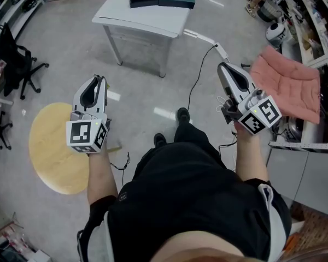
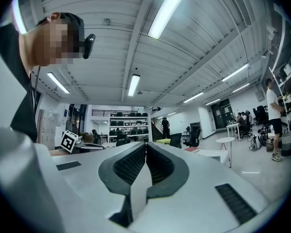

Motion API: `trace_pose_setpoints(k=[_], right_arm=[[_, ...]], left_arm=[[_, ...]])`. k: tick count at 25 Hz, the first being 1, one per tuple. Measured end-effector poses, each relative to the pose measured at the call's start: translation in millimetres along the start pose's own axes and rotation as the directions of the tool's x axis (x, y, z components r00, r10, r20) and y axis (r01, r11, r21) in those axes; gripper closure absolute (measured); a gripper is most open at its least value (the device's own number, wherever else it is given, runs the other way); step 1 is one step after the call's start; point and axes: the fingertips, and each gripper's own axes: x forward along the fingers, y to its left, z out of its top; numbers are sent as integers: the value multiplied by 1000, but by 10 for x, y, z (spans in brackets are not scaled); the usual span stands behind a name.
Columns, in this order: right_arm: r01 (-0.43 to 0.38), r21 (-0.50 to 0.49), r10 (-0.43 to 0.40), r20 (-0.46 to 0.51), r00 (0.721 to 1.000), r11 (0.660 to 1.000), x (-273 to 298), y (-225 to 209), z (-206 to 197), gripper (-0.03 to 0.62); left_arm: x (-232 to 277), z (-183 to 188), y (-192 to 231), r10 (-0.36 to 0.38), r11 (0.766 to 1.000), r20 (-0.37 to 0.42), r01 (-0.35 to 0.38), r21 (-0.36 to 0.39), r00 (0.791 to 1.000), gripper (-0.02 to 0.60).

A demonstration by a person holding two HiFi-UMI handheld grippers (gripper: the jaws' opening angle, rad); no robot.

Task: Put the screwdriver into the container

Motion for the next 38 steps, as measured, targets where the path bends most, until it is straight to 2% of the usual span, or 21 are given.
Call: trace_pose_setpoints(k=[9,18,26,38], right_arm=[[-52,21,53,-4,999,998,248,-30,-42,562],[-85,102,87,-12,996,991,622,-324,-259,562],[-71,149,76,-25,997,986,894,-942,-406,562],[-79,197,82,-3,997,977,1258,-2162,-364,562]], left_arm=[[46,44,43,19,1000,15,-19,8,1000,517],[271,-100,198,50,999,-43,-50,9,998,517],[901,-104,277,50,999,-78,-49,18,996,517],[2216,113,124,30,999,-108,-26,30,994,517]])
